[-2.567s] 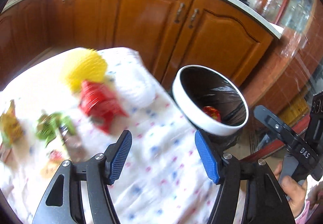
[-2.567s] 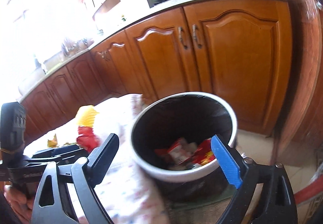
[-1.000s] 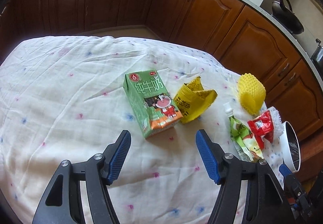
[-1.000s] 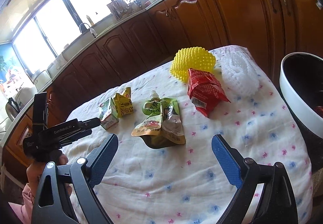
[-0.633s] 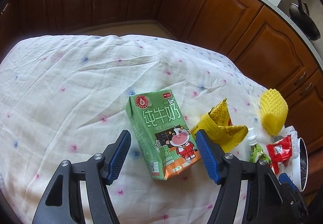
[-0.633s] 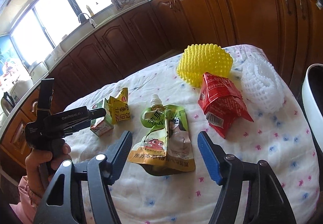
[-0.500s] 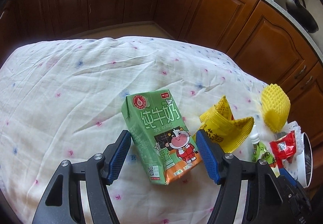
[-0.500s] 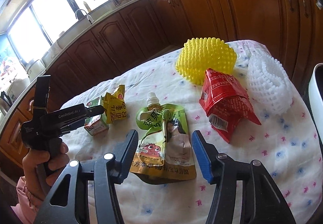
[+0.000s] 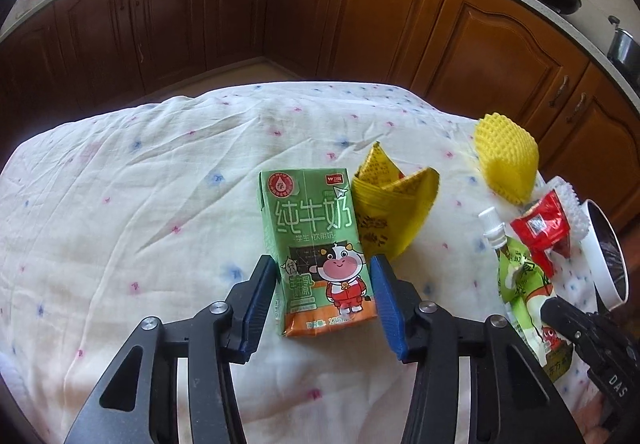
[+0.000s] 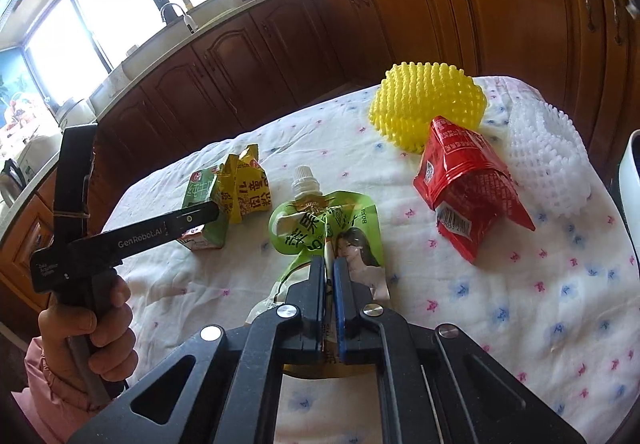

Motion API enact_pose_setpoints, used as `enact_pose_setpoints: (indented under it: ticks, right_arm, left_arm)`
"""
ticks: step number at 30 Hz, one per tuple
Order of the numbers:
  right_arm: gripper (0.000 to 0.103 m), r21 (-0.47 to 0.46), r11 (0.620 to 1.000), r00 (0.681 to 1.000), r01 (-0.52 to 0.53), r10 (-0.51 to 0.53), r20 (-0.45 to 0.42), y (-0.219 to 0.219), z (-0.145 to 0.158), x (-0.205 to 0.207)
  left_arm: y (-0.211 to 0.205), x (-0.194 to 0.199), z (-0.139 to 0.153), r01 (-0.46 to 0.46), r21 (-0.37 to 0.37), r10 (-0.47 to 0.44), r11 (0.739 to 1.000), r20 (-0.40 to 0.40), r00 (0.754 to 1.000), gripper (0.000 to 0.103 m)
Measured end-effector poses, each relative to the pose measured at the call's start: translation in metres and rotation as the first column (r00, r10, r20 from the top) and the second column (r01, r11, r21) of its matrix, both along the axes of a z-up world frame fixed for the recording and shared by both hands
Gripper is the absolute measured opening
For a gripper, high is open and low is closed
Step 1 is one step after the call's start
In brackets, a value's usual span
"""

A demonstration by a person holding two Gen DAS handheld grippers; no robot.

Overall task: Collect trash
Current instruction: 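Grasp the green drink pouch with the right gripper while the left grasps the green milk carton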

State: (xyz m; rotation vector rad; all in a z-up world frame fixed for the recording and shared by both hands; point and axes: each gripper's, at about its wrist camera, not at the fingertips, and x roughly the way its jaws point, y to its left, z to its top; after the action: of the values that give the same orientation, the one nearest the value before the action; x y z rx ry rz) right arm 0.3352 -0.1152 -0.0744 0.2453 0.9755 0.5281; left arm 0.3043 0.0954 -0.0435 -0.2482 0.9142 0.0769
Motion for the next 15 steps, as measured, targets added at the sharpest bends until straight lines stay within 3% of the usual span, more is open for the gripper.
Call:
enact_pose_setpoints:
  ticks: [9,15]
  right_arm:
    - [0.004,0.054,0.997,0.999,0.047,-0.049,0.025,-0.037,0.021,-0.037]
    - [0.004,0.076,0.993,0.995,0.089,-0.092,0.037,-0.063,0.031,-0.061]
  left_arm:
    - [-0.024,-0.067,0.023,0.107,-0.054,-0.104,0.993,0.057,0.993,0.047]
    - [-0.06,-0.089,0.041,0.24,-0.089,-0.232,0.967,0.097,0.968,0.047]
